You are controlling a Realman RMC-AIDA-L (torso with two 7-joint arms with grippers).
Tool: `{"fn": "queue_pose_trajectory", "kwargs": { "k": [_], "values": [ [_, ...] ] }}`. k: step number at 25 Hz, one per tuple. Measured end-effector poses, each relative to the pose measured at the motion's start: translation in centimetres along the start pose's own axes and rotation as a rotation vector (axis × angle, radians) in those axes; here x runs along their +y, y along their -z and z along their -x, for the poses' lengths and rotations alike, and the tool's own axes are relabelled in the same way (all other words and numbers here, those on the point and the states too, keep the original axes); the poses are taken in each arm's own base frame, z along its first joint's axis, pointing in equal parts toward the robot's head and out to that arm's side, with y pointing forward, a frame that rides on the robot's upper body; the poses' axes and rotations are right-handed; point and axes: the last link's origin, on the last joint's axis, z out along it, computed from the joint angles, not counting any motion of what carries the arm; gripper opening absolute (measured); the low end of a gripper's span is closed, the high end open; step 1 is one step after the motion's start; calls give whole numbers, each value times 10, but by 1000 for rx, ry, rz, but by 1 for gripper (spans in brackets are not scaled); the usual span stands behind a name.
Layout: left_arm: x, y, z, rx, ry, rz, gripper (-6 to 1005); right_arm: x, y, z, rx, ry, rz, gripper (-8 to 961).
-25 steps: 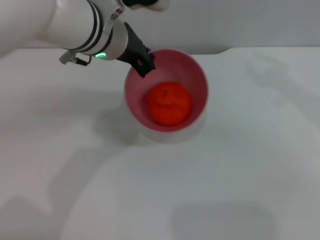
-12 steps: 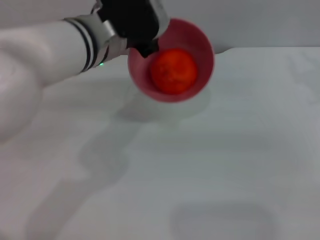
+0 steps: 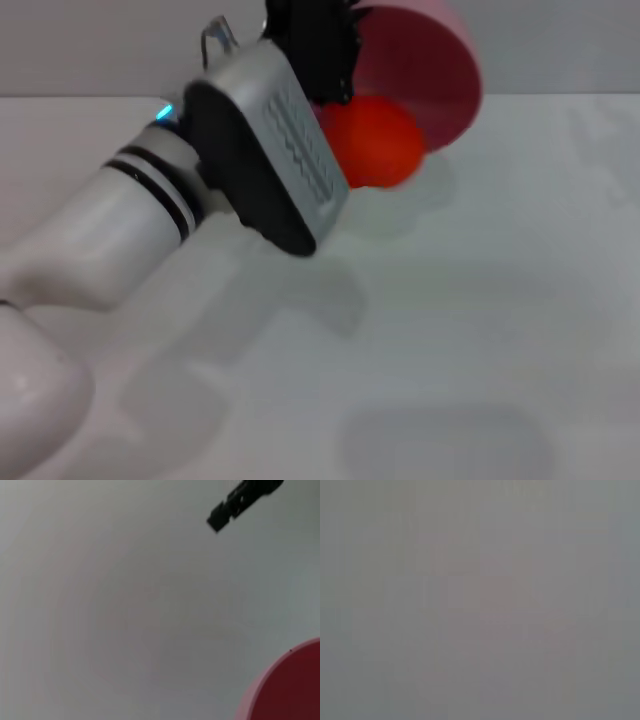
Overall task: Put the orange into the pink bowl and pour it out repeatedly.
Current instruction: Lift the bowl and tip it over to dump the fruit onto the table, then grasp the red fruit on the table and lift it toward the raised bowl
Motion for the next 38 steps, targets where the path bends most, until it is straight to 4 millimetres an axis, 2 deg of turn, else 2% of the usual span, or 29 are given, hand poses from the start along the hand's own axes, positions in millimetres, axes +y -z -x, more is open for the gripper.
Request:
{"fn": "queue_pose_trajectory", "kwargs": {
  "k": [2,12,16,19,22,30,38],
  "values": [
    [7,3,-4,51,-49,-43,45,1,0,-1,-1,-2,4,443],
    [12,3,-11,110,-43,-77,45,2,0,-2,-6,-9,17,444],
    [10,-2,-15,134,53,-69,43,2,0,-1,-10,-9,18,443],
    [4,-16,-21,140,215,-17,42,1,1,0,-16,-9,18,443],
    [2,-28,-25,134,307,26,42,1,1,0,-20,-8,22,443],
    [2,-63,-22,-37,439,197,42,0,1,-3,-11,-15,19,444],
    [-32,-75,11,-333,530,311,42,-2,3,-7,-2,-22,7,444]
  ]
}}
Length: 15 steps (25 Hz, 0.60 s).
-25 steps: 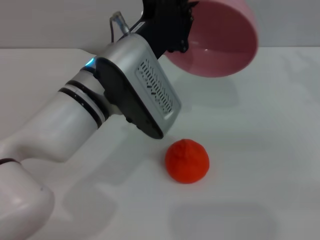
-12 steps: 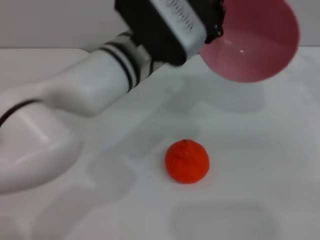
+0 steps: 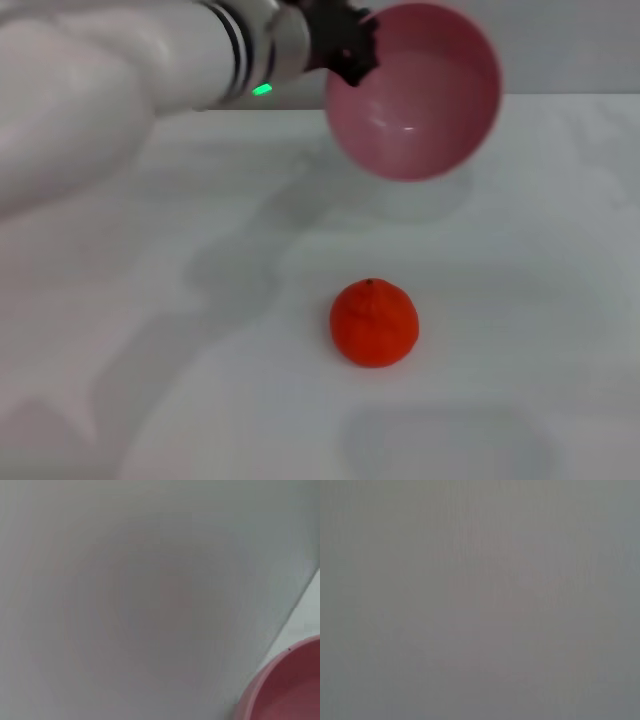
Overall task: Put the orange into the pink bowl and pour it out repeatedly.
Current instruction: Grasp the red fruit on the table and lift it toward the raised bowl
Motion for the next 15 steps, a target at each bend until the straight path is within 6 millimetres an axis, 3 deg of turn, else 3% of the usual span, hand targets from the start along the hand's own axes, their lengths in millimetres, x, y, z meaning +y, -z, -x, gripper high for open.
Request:
{"fn": "queue_pose_trajectory", "kwargs": {
  "k": [8,10,11,15],
  "values": [
    [-61,20,18,-303,174,118,42,3,-5,0,1,1,12,443],
    [-65,22,21,-328,192,137,42,4,-6,-1,7,-3,15,443],
    [-78,31,33,-394,247,184,42,4,-7,-2,9,-6,16,443],
    [-93,48,51,-484,294,226,42,4,-14,-8,88,-50,20,443]
  ]
}}
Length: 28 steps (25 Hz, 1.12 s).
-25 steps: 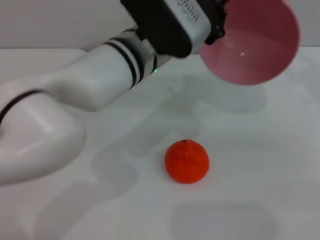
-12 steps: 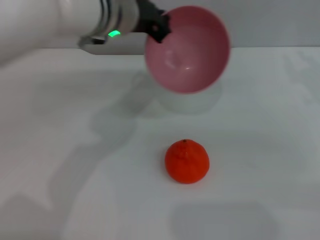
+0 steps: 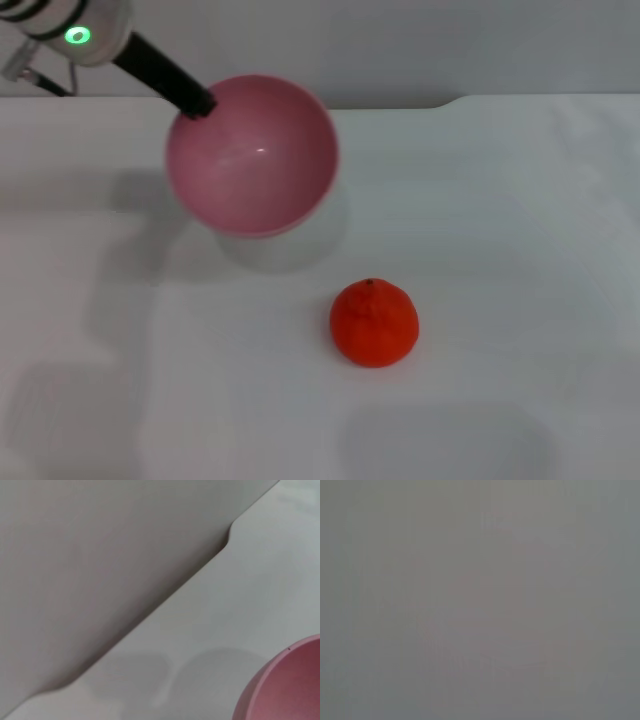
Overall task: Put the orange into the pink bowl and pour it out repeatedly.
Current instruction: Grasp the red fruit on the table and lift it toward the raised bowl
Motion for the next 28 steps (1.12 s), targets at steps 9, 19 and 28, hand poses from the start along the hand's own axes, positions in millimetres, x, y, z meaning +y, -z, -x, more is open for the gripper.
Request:
{"fn": "queue_pose_trajectory", "kwargs": {
  "k": [9,19,28],
  "values": [
    [-17,9,23,-51,65,-13,42,5,-52,-18,691,-152,134,444],
    [-20,9,28,-59,65,-19,42,81,-74,-5,1297,186,460,443],
    [-21,9,30,-73,79,-24,42,157,-67,-24,1364,457,752,480]
  ]
}}
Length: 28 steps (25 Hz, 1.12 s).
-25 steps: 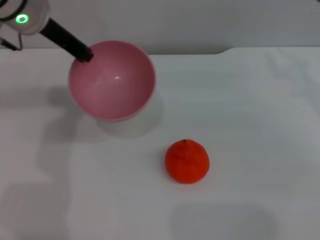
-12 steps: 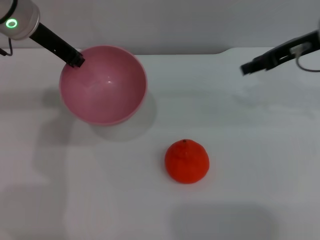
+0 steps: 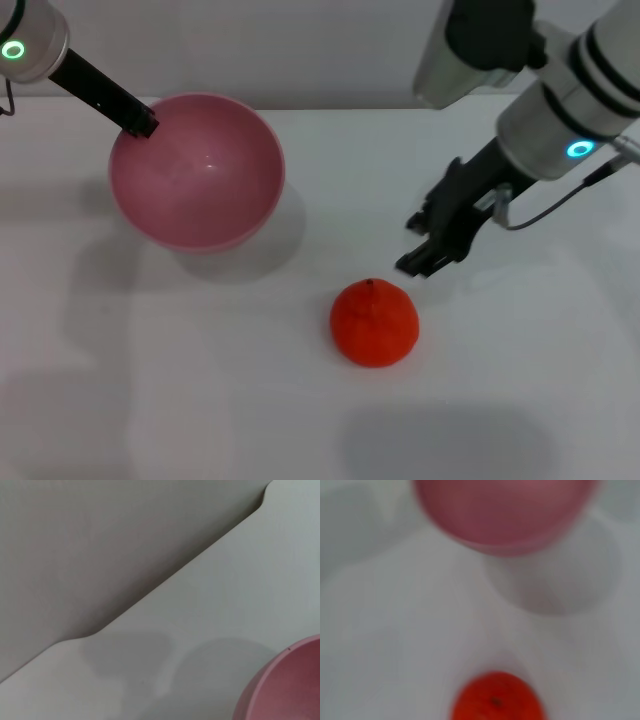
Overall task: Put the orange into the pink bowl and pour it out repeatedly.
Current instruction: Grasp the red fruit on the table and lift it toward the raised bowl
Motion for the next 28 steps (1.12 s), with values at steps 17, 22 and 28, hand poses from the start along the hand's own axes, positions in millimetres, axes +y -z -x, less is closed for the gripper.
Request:
{"fn": "queue_pose_trajectory", "kwargs": {
  "k": [17,22,28],
  "values": [
    [5,-5,-1,4,6,9,42,12,-50,-4,16,47,41,638],
    [6,-5,-1,5,4,9,42,18,-61,-6,2,45,77,636],
    [11,-6,-6,9,-12,13,42,17,-69,-10,-3,18,78,613]
  ]
}}
